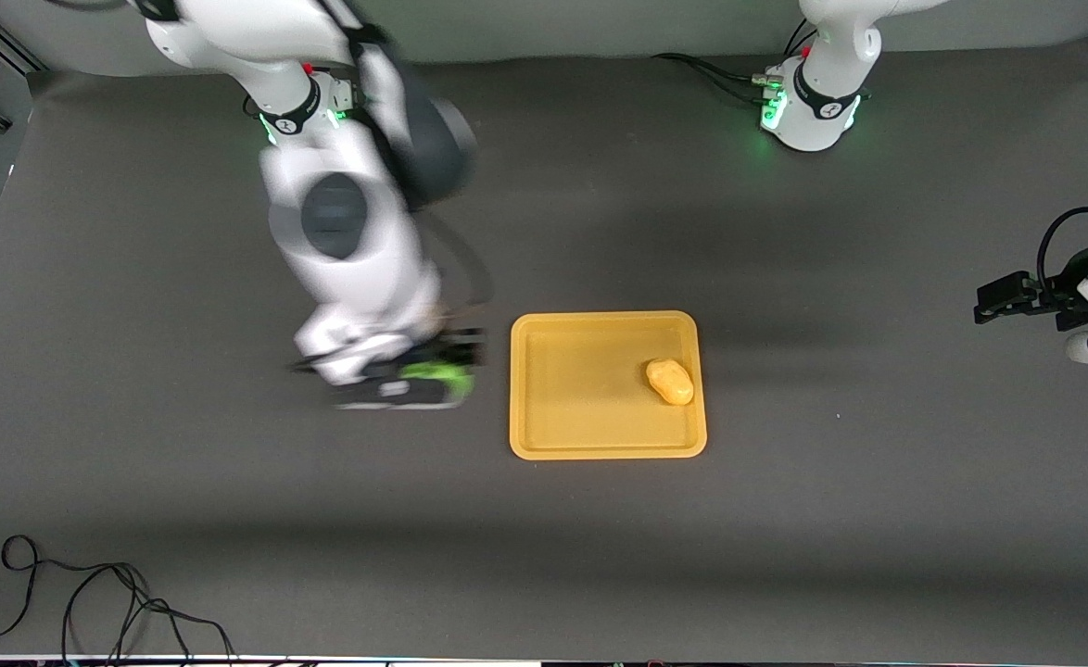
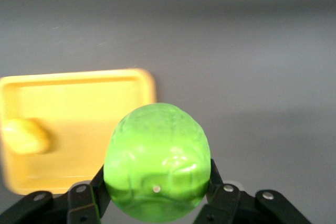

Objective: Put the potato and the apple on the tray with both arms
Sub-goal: 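Carry the apple with the right gripper onto the tray beside the potato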

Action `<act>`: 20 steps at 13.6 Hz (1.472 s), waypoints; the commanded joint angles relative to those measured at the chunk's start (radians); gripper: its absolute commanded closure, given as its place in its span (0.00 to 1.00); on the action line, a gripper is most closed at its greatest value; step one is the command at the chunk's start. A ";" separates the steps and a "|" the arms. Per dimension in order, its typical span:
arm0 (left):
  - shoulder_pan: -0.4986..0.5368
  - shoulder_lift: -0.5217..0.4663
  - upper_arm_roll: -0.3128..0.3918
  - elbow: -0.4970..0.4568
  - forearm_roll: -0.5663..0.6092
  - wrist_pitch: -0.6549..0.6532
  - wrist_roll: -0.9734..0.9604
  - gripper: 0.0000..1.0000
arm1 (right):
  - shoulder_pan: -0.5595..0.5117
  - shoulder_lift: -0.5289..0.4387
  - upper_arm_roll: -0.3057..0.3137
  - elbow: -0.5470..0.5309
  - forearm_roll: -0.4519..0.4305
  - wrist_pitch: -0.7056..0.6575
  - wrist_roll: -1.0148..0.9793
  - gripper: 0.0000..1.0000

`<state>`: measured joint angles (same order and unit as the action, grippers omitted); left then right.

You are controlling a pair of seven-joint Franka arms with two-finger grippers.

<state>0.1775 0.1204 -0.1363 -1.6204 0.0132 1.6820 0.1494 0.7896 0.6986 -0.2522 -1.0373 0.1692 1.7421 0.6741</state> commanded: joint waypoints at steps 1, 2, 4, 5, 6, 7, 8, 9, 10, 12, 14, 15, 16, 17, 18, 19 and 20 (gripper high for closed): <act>0.000 0.008 0.001 0.025 -0.005 -0.013 -0.001 0.00 | 0.037 0.139 0.053 0.145 0.007 0.058 0.142 0.48; -0.003 0.008 0.001 0.024 -0.004 -0.013 -0.001 0.00 | 0.074 0.166 0.053 0.145 0.006 0.094 0.150 0.48; -0.004 0.013 0.001 0.024 -0.004 -0.015 -0.001 0.00 | 0.108 0.223 0.056 0.143 0.007 0.170 0.153 0.48; -0.004 0.018 0.001 0.024 -0.004 -0.022 -0.001 0.00 | 0.115 0.258 0.056 0.145 0.009 0.198 0.145 0.48; -0.004 0.019 0.001 0.024 -0.004 -0.022 -0.001 0.00 | 0.117 0.295 0.065 0.145 0.007 0.230 0.147 0.48; -0.006 0.021 0.001 0.024 -0.004 -0.022 -0.001 0.00 | 0.115 0.324 0.073 0.145 0.007 0.255 0.148 0.48; -0.007 0.024 0.001 0.024 -0.004 -0.022 -0.001 0.00 | 0.115 0.349 0.073 0.145 0.007 0.281 0.148 0.48; -0.006 0.024 0.001 0.024 -0.004 -0.025 -0.001 0.00 | 0.114 0.366 0.073 0.143 0.007 0.292 0.147 0.48; -0.006 0.025 0.001 0.024 -0.004 -0.025 -0.001 0.00 | 0.108 0.380 0.073 0.145 0.007 0.303 0.142 0.48; -0.007 0.027 0.001 0.022 -0.004 -0.027 -0.001 0.00 | 0.106 0.413 0.073 0.143 0.007 0.344 0.145 0.48; -0.007 0.031 0.001 0.019 -0.004 -0.028 -0.001 0.00 | 0.103 0.438 0.073 0.142 0.007 0.373 0.144 0.48; -0.006 0.031 0.001 0.019 -0.005 -0.030 -0.002 0.00 | 0.103 0.443 0.073 0.140 0.007 0.375 0.147 0.48; -0.006 0.031 0.001 0.019 -0.005 -0.028 -0.002 0.00 | 0.103 0.450 0.073 0.140 0.007 0.373 0.148 0.48; -0.006 0.031 0.001 0.019 -0.005 -0.028 -0.002 0.00 | 0.105 0.450 0.073 0.140 0.007 0.373 0.153 0.48; -0.007 0.031 0.001 0.019 -0.005 -0.030 -0.002 0.00 | 0.105 0.452 0.074 0.140 0.007 0.375 0.154 0.47; -0.009 0.031 0.001 0.019 -0.005 -0.030 -0.002 0.00 | 0.105 0.450 0.074 0.140 0.009 0.373 0.156 0.45; -0.009 0.031 0.000 0.019 -0.004 -0.028 -0.002 0.00 | 0.105 0.449 0.074 0.138 0.010 0.373 0.156 0.26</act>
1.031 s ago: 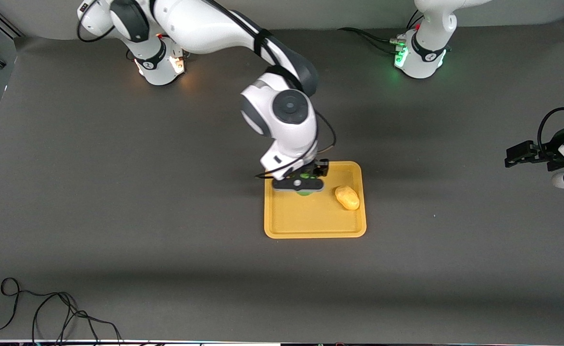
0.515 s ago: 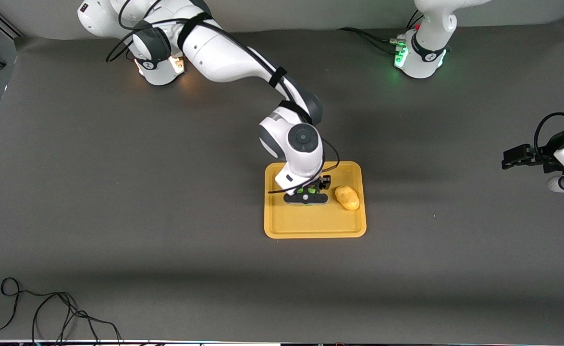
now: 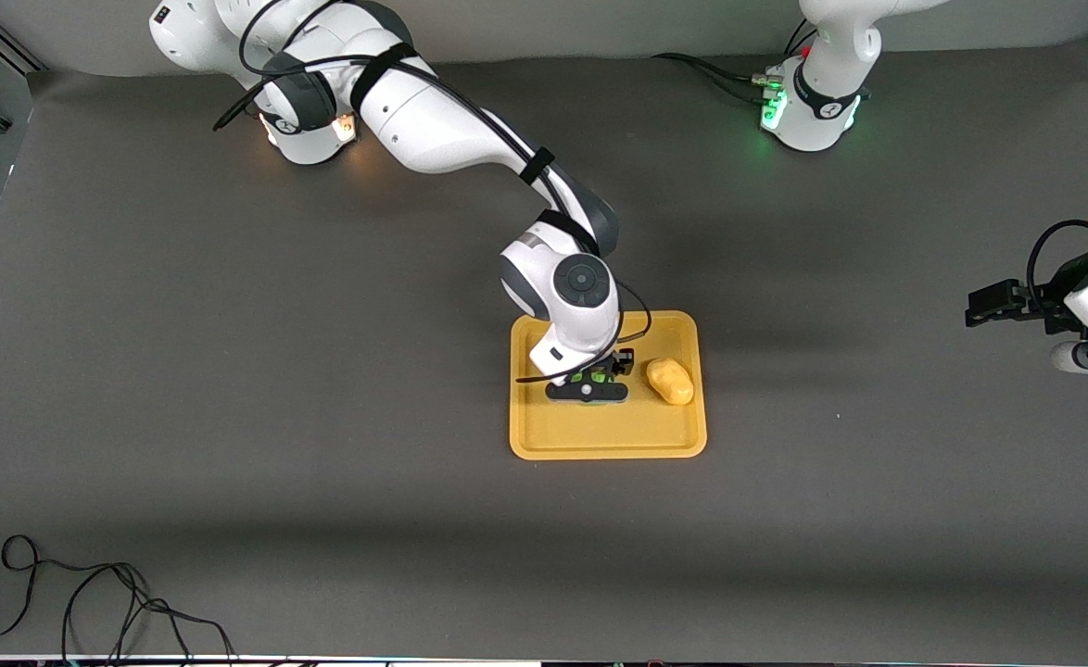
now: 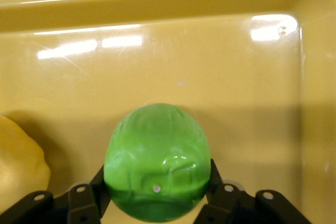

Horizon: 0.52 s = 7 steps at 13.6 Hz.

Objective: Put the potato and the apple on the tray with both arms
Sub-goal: 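Carry the apple with the right gripper onto the tray beside the potato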

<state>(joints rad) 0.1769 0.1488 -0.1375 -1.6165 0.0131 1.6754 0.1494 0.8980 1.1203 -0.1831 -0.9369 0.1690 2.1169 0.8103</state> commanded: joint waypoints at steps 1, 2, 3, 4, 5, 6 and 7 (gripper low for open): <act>-0.008 0.003 0.001 0.015 -0.005 -0.022 -0.002 0.00 | -0.004 0.026 0.005 0.038 0.014 -0.002 0.020 0.01; -0.007 0.005 0.001 0.015 -0.005 -0.019 -0.002 0.00 | -0.005 0.018 0.005 0.038 0.015 -0.012 0.020 0.00; -0.007 0.005 0.001 0.015 -0.009 -0.011 -0.002 0.00 | -0.005 -0.002 0.005 0.038 0.017 -0.029 0.020 0.00; -0.005 0.005 0.001 0.016 -0.010 -0.008 -0.002 0.00 | -0.005 -0.034 0.004 0.038 0.018 -0.073 0.020 0.00; -0.004 0.005 0.001 0.017 -0.012 -0.006 -0.002 0.00 | -0.007 -0.074 0.004 0.038 0.018 -0.121 0.020 0.00; -0.004 0.005 0.001 0.017 -0.015 -0.008 -0.002 0.00 | -0.007 -0.123 -0.001 0.038 0.017 -0.187 0.020 0.00; -0.002 0.005 0.001 0.017 -0.016 -0.006 -0.001 0.00 | -0.007 -0.175 -0.007 0.038 0.018 -0.246 0.018 0.00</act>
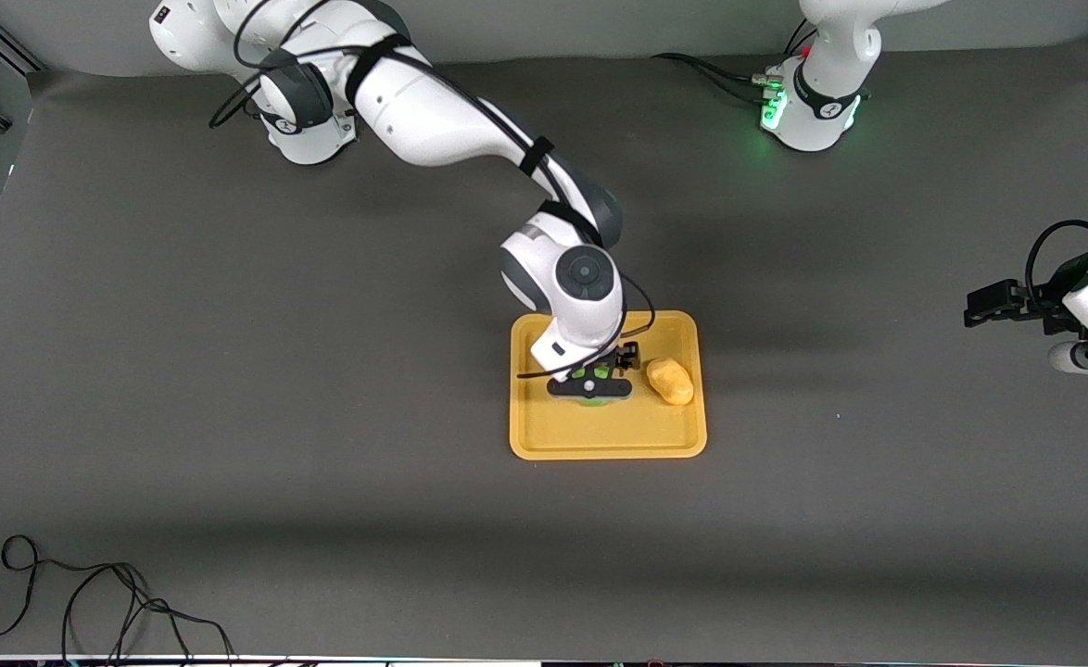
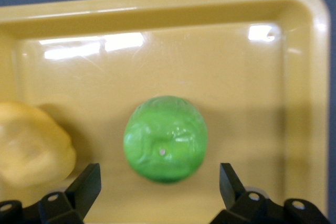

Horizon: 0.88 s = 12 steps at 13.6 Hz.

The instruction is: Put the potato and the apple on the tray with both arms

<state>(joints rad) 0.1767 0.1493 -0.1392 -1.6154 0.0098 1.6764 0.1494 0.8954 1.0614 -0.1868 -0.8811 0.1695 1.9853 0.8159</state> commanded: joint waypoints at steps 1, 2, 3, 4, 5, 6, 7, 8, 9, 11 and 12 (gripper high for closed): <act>-0.002 0.004 0.003 0.015 -0.013 -0.009 -0.001 0.00 | -0.004 -0.164 -0.005 -0.018 0.016 -0.172 0.012 0.00; -0.002 0.004 0.003 0.015 -0.013 -0.009 -0.001 0.00 | -0.006 -0.208 -0.010 -0.018 0.015 -0.219 0.012 0.00; -0.003 0.004 0.003 0.015 -0.013 -0.009 -0.001 0.00 | -0.021 -0.257 -0.011 -0.018 0.012 -0.270 0.005 0.00; -0.005 0.004 0.003 0.015 -0.011 -0.010 -0.002 0.00 | -0.054 -0.306 -0.011 -0.021 0.009 -0.322 -0.001 0.00; -0.003 0.004 0.003 0.015 -0.011 -0.009 -0.002 0.00 | -0.090 -0.346 -0.016 -0.027 0.005 -0.371 -0.010 0.00; -0.003 0.004 0.003 0.015 -0.011 -0.007 -0.002 0.00 | -0.122 -0.398 -0.019 -0.051 0.004 -0.431 -0.056 0.00; -0.003 0.004 0.003 0.015 -0.011 -0.006 -0.002 0.00 | -0.148 -0.458 -0.037 -0.103 -0.014 -0.472 -0.137 0.00; -0.005 0.004 0.003 0.015 -0.008 -0.006 -0.002 0.00 | -0.157 -0.521 -0.060 -0.167 -0.040 -0.477 -0.208 0.00; -0.005 0.004 0.003 0.015 -0.008 -0.006 -0.004 0.00 | -0.159 -0.573 -0.091 -0.226 -0.057 -0.483 -0.268 0.00; -0.006 0.004 0.003 0.017 -0.007 -0.006 -0.017 0.00 | -0.167 -0.677 -0.155 -0.349 -0.062 -0.482 -0.367 0.00; -0.006 0.004 0.003 0.017 -0.007 -0.006 -0.020 0.00 | -0.202 -0.727 -0.160 -0.401 -0.064 -0.474 -0.388 0.00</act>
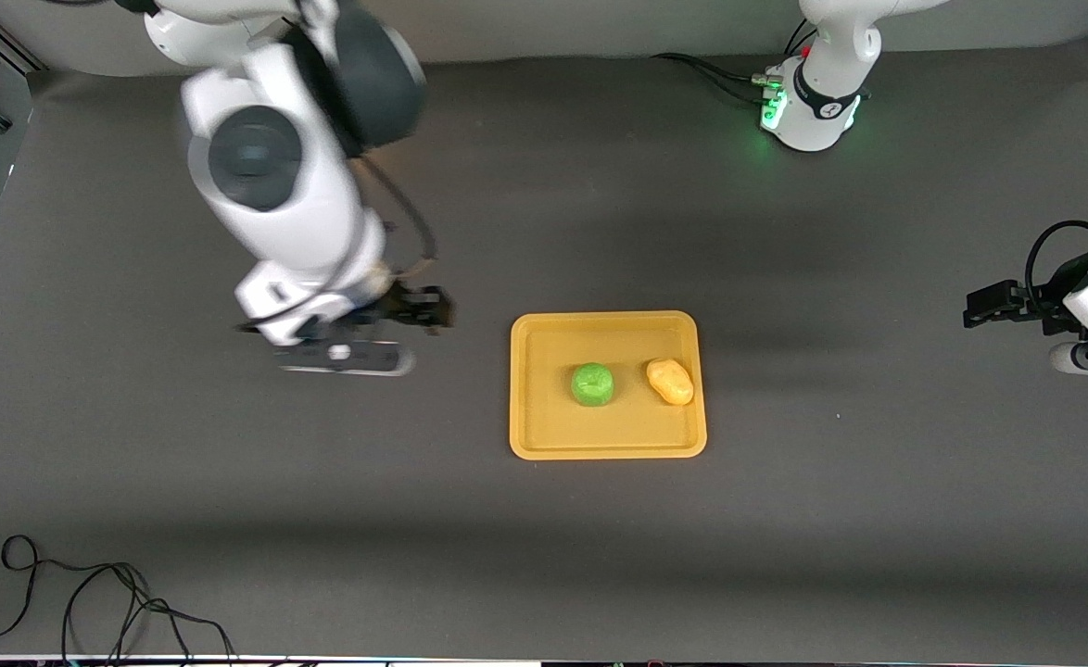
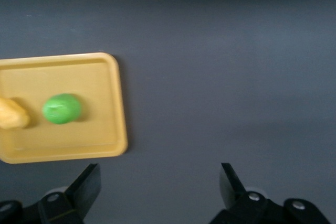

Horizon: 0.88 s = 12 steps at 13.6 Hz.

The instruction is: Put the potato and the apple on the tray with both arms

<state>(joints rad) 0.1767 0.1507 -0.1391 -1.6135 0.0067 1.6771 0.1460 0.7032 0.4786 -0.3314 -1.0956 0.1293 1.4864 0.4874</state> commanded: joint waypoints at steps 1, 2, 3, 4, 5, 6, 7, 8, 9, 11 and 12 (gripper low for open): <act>-0.008 0.003 0.003 0.017 -0.002 -0.007 -0.032 0.00 | -0.064 -0.193 -0.003 -0.243 -0.023 0.031 -0.075 0.00; -0.008 0.003 0.003 0.018 -0.005 -0.005 -0.046 0.00 | -0.111 -0.242 0.011 -0.298 -0.023 0.047 -0.116 0.00; -0.008 0.003 0.003 0.020 -0.005 -0.005 -0.051 0.00 | -0.166 -0.294 0.032 -0.361 -0.025 0.075 -0.165 0.00; -0.008 0.003 0.003 0.021 -0.002 -0.004 -0.060 0.00 | -0.239 -0.348 0.072 -0.429 -0.039 0.104 -0.202 0.00; -0.006 0.003 0.003 0.021 0.001 0.015 -0.077 0.00 | -0.325 -0.400 0.127 -0.498 -0.065 0.135 -0.236 0.00; -0.003 0.001 0.003 0.021 0.002 0.062 -0.080 0.00 | -0.414 -0.443 0.182 -0.551 -0.071 0.156 -0.280 0.00; -0.005 -0.003 0.004 0.024 0.002 0.082 -0.086 0.00 | -0.486 -0.471 0.222 -0.588 -0.071 0.166 -0.320 0.00; -0.006 -0.005 0.001 0.032 0.005 0.082 -0.092 0.00 | -0.538 -0.483 0.241 -0.599 -0.085 0.166 -0.354 0.00; -0.006 -0.008 -0.002 0.033 0.018 0.075 -0.106 0.00 | -0.574 -0.486 0.244 -0.599 -0.106 0.166 -0.401 0.00; -0.019 -0.011 -0.004 0.027 0.036 0.059 -0.108 0.00 | -0.643 -0.494 0.244 -0.598 -0.108 0.163 -0.483 0.00; -0.020 -0.025 -0.004 0.017 0.044 0.046 -0.112 0.00 | -0.669 -0.495 0.244 -0.598 -0.109 0.161 -0.503 0.00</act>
<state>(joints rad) 0.1741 0.1491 -0.1452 -1.5884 0.0238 1.7521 0.0620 0.0832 0.0108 -0.1060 -1.6630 0.0344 1.6276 0.0389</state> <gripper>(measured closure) 0.000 0.000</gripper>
